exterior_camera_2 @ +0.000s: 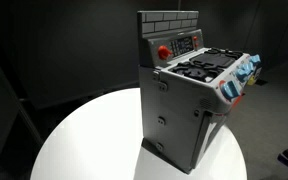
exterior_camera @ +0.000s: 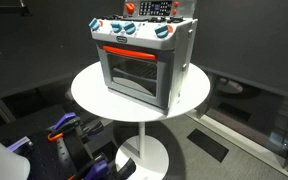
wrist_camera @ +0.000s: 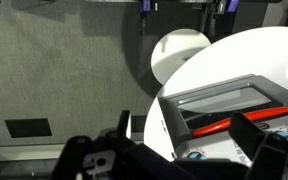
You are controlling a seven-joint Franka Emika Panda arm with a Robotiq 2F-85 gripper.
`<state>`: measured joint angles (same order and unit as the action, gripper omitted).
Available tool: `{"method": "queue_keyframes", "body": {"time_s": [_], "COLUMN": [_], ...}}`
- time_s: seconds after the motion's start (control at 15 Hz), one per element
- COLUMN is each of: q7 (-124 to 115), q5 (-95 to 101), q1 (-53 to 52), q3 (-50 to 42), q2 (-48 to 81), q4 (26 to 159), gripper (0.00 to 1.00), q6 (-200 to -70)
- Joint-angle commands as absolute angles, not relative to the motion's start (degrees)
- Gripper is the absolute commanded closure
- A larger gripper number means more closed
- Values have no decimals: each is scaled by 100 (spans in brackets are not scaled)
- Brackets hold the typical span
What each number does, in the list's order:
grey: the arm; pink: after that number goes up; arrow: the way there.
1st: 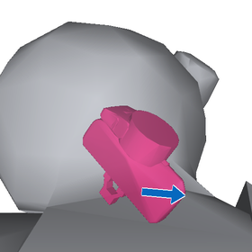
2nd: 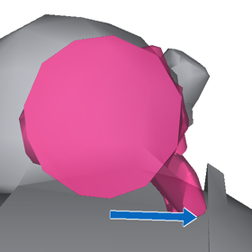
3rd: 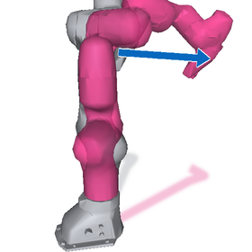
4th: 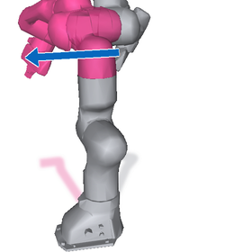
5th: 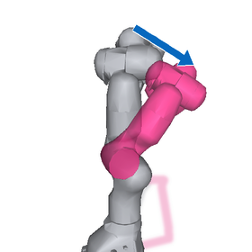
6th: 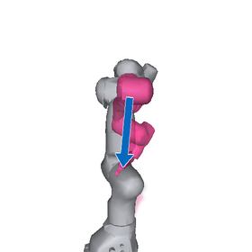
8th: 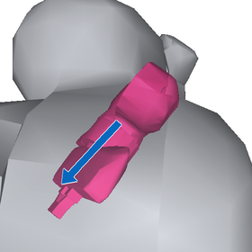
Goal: Push the top orange button on the right side of the stove button display
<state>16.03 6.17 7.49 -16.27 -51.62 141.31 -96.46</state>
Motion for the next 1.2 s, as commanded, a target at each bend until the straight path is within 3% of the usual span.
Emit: {"method": "queue_keyframes", "body": {"time_s": [0.0, 0.47, 1.13], "q7": [1600, 1309, 783], "q5": [616, 500, -179], "q1": [744, 758, 484], "q3": [-1627, -1621, -1216], "q2": [-5159, -4894, -3534], "q4": [14107, 14037, 13833], "gripper": [0, 0, 0], "q6": [-9632, -10000, -12228]}}
